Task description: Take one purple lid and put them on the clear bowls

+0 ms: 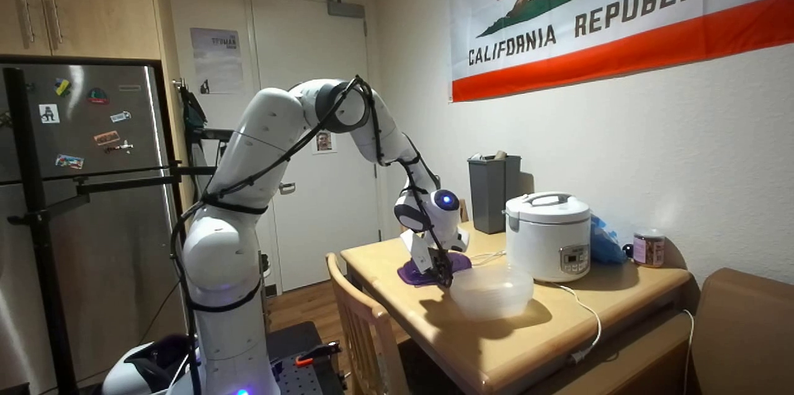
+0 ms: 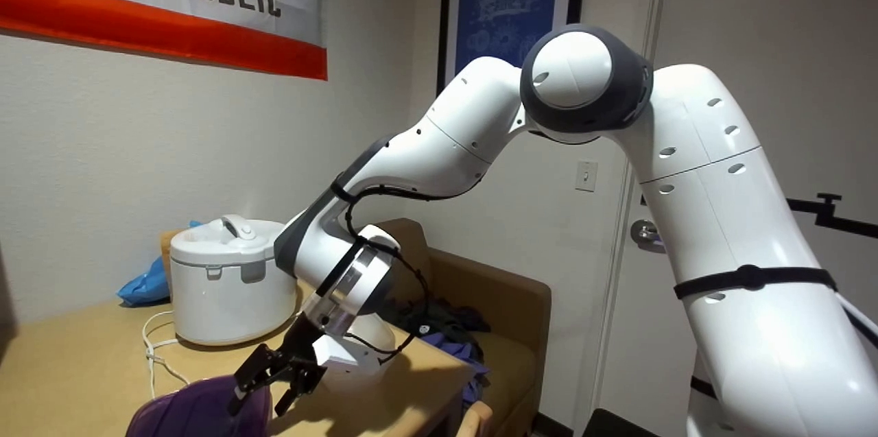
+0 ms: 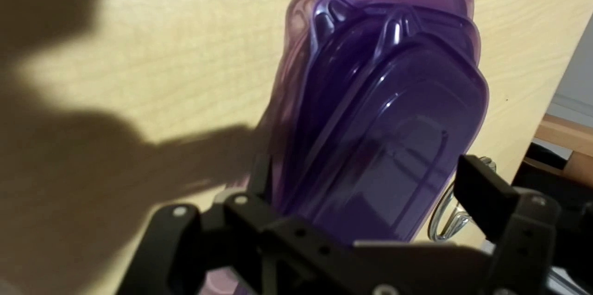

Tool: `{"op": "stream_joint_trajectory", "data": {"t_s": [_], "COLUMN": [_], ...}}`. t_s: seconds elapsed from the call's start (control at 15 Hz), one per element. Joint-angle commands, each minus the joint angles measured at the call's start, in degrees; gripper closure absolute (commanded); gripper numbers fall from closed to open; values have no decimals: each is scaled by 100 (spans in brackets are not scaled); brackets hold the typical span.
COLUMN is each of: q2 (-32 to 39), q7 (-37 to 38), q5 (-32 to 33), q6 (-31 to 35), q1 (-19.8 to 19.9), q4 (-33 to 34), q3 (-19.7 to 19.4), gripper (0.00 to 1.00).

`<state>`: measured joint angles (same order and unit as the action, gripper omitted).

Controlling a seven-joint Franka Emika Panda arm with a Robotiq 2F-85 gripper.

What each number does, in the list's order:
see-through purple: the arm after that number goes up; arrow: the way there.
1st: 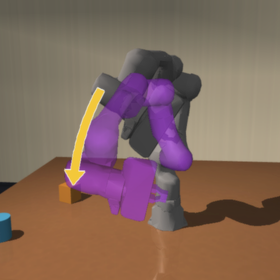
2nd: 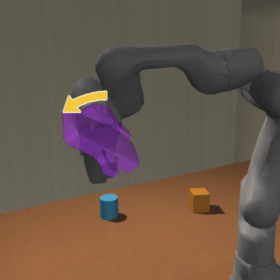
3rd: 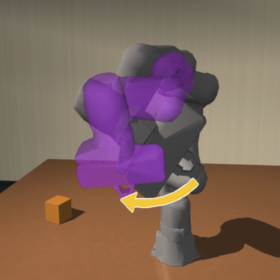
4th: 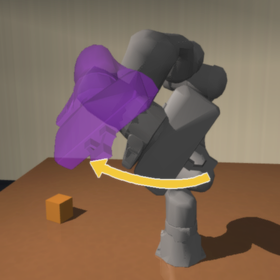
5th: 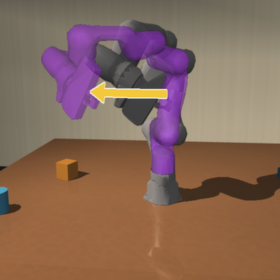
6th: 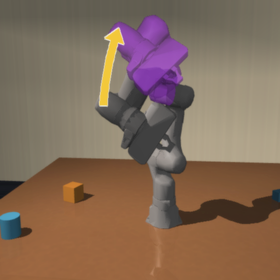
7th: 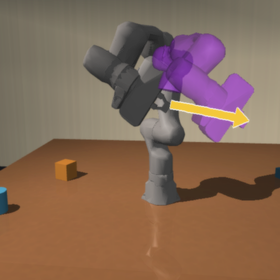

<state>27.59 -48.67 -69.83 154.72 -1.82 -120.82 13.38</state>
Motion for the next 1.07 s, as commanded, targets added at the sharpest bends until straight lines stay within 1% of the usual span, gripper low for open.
{"op": "stream_joint_trajectory", "data": {"t_s": [0.0,0.4,0.87,1.0], "q2": [-164,-8,73,23], "q7": [333,307,753,1082], "q5": [120,265,966,1332], "q6": [164,-9,-88,-29], "q1": [-96,-72,-133,-234], "q4": [-118,132,306,227], "q3": [-73,-89,-134,-190], "gripper": [0,0,0,0]}}
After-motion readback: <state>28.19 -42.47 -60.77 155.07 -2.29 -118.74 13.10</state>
